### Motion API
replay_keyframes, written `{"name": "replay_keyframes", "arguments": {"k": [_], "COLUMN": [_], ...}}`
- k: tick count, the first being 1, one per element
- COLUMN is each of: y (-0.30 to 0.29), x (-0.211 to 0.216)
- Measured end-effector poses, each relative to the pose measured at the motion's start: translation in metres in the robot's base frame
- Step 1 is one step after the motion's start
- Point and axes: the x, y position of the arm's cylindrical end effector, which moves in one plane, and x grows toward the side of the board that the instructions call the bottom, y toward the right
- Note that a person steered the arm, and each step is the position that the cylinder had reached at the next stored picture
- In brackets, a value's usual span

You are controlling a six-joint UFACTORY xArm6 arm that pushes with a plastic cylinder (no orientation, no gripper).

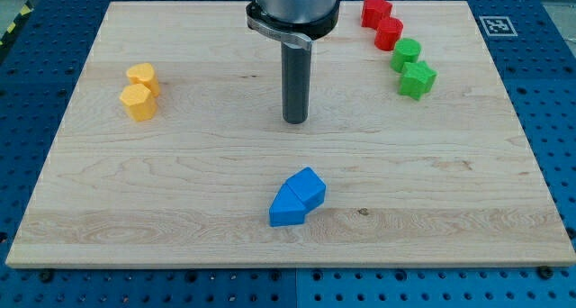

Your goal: Touch the blue triangle

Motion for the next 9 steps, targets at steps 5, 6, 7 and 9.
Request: {"name": "replay_keyframes", "arguments": {"k": [5, 6, 7, 9], "y": [-0.113, -0.089, -0.072, -0.05], "x": [0.129, 0.161, 0.166, 0.165]}}
